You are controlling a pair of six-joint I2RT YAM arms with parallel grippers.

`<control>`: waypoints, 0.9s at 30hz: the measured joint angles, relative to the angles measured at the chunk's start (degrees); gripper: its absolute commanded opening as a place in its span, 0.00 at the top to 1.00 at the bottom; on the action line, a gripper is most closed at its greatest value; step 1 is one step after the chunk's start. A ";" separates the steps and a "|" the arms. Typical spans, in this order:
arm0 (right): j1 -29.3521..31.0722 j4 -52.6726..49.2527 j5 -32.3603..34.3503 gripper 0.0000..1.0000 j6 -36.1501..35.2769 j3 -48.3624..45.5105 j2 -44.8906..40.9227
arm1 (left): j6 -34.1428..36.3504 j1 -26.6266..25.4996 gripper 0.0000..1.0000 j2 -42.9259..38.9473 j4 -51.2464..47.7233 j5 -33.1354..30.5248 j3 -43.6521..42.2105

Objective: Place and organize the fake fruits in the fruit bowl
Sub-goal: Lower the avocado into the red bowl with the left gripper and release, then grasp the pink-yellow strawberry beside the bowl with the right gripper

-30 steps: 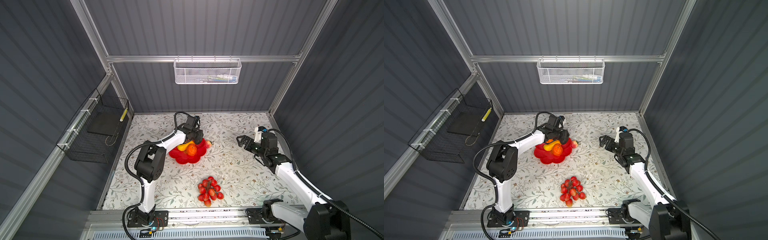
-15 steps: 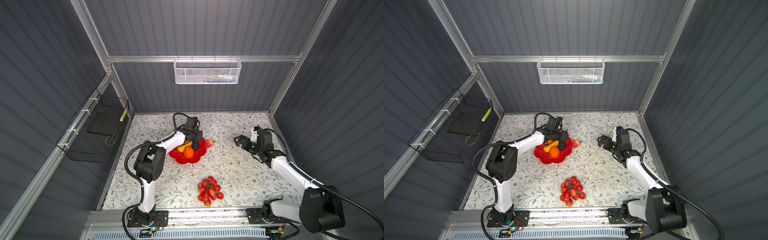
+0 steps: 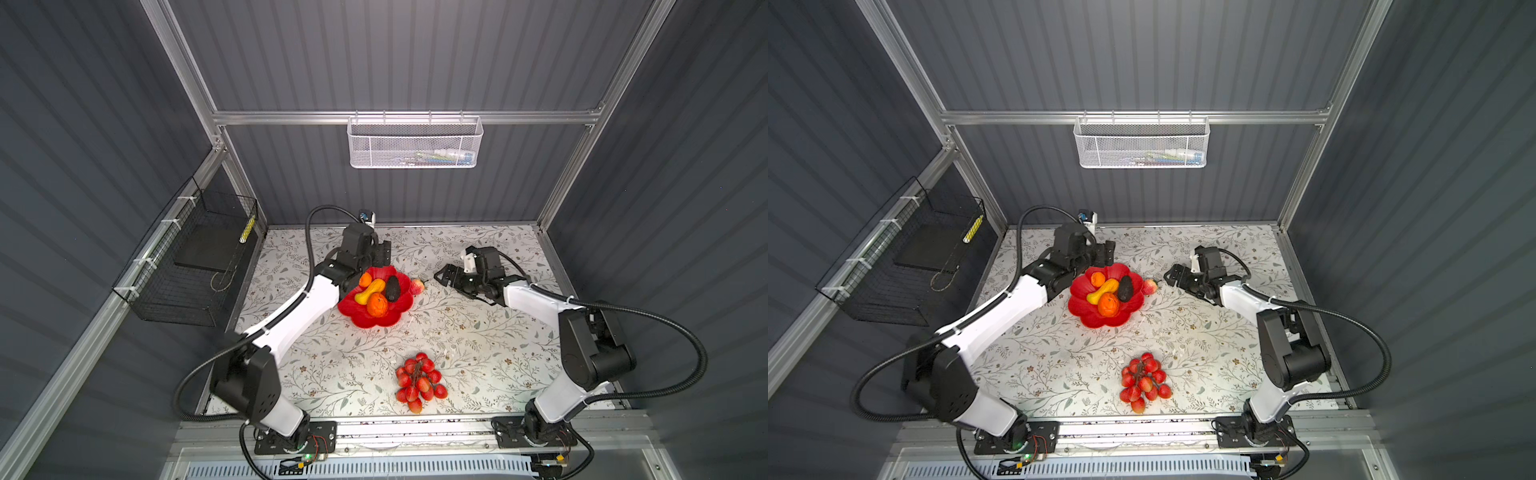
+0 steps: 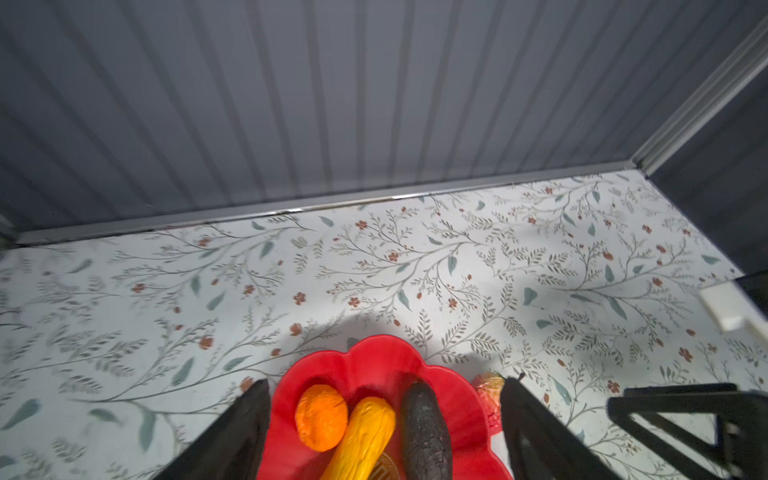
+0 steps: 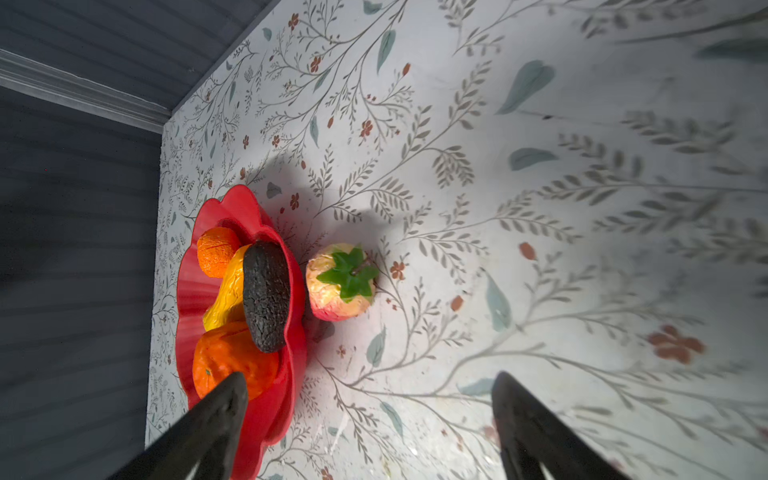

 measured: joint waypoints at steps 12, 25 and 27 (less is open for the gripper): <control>2.36 3.91 -2.93 0.16 7.08 6.27 11.89 | 6.54 2.71 0.00 -20.06 0.90 -7.39 -17.11; 5.57 4.63 -1.11 0.26 11.63 9.31 15.67 | 6.84 5.79 0.00 -21.77 -0.07 -7.37 -18.40; 5.68 4.96 -0.74 0.29 12.41 9.53 16.52 | 7.50 5.79 0.00 -21.77 -0.81 -7.13 -18.16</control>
